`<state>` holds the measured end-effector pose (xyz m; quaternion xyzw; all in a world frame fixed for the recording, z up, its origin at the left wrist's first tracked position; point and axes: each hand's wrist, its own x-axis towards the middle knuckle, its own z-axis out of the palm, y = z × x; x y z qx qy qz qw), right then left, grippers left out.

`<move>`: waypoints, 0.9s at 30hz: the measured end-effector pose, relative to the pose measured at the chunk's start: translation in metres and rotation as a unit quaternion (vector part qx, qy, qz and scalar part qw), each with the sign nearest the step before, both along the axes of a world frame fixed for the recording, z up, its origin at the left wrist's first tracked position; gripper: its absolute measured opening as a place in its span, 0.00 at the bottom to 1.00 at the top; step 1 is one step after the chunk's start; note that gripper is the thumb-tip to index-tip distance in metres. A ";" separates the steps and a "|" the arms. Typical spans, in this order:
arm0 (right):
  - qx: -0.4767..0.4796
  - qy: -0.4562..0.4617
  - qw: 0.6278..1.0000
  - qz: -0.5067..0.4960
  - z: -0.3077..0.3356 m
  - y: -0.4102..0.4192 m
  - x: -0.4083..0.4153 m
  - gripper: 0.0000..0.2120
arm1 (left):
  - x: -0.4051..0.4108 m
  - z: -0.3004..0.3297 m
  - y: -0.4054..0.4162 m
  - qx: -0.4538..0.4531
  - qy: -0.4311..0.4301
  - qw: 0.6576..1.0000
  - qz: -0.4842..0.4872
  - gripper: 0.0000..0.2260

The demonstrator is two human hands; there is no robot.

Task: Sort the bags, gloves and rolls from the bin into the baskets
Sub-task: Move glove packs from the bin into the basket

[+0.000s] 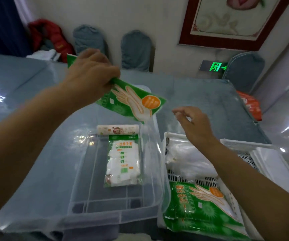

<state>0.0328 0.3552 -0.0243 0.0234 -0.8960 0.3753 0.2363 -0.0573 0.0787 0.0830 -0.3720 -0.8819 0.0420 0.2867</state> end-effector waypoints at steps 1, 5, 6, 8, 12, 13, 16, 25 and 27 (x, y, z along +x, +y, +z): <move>-0.028 0.014 0.999 0.013 0.007 0.001 0.001 0.09 | 0.004 0.012 0.003 0.039 -0.005 0.999 0.014 0.09; -0.125 0.055 0.989 0.055 0.029 0.011 0.011 0.13 | 0.025 0.031 0.035 0.138 -0.081 0.987 0.006 0.09; -0.143 0.054 0.986 0.060 0.031 0.017 0.014 0.14 | 0.031 0.029 0.050 0.140 -0.106 0.984 -0.003 0.09; -0.186 0.045 0.980 0.049 0.032 0.033 0.022 0.11 | 0.043 0.021 0.080 0.141 -0.157 0.977 -0.003 0.09; -0.296 0.014 0.955 -0.011 0.023 0.081 0.041 0.06 | 0.064 -0.003 0.145 0.123 -0.190 0.974 0.024 0.11; -0.318 -0.009 0.948 -0.020 0.018 0.095 0.046 0.06 | 0.070 -0.009 0.160 0.110 -0.180 0.977 0.026 0.13; -0.399 -0.081 0.912 -0.045 -0.004 0.134 0.062 0.04 | 0.094 -0.035 0.200 0.060 -0.170 0.984 0.011 0.29; -0.537 -0.259 0.794 -0.118 -0.077 0.175 0.106 0.04 | 0.179 -0.153 0.252 -0.129 -0.263 0.956 -0.028 0.46; -0.532 -0.314 0.776 -0.126 -0.090 0.171 0.114 0.05 | 0.192 -0.167 0.253 -0.162 -0.237 0.958 -0.027 0.45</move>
